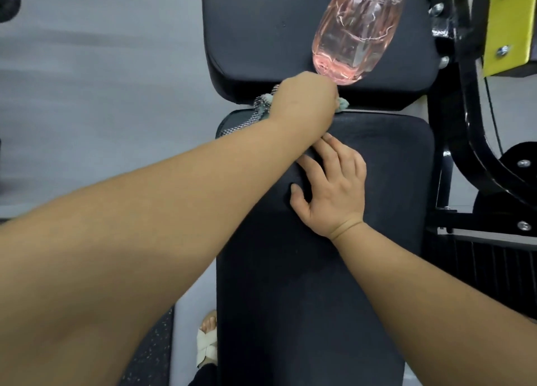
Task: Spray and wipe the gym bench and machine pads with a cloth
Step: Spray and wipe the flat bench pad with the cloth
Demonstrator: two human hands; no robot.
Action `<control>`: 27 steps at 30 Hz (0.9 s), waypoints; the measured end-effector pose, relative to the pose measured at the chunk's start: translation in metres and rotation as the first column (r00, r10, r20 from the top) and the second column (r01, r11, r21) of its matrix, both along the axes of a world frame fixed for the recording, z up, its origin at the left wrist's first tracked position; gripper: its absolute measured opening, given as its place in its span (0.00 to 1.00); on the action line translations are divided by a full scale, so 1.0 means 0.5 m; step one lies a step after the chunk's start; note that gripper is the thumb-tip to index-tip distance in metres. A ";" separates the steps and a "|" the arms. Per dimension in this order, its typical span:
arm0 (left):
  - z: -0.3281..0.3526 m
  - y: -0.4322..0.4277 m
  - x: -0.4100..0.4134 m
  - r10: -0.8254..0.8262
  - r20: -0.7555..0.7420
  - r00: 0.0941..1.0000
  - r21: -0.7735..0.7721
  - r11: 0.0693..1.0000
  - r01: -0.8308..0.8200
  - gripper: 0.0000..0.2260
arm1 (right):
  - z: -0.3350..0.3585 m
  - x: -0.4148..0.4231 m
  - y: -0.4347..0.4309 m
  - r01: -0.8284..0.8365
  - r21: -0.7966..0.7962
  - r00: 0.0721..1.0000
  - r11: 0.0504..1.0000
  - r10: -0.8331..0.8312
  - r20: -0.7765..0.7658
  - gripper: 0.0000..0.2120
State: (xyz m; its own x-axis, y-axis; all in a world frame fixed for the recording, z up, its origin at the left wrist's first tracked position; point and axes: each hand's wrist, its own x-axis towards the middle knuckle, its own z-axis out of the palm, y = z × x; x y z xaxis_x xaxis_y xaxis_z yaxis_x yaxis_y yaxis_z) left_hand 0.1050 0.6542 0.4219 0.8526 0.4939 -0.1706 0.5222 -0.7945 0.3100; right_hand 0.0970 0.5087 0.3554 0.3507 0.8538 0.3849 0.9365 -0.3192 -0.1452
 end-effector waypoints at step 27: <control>0.004 0.001 -0.056 -0.046 0.033 0.998 0.001 0.999 0.046 0.15 | 0.033 -0.003 -0.004 0.003 0.036 0.962 0.999 0.007 -0.273 0.19</control>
State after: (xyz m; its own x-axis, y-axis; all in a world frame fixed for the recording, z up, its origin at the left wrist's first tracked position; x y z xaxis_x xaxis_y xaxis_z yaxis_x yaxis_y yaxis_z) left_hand 0.0772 0.6549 0.4241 0.8797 0.4540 -0.1416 0.4745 -0.8175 0.3264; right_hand 0.0957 0.5066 0.3720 0.4451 0.8421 0.3045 0.8602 -0.3074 -0.4070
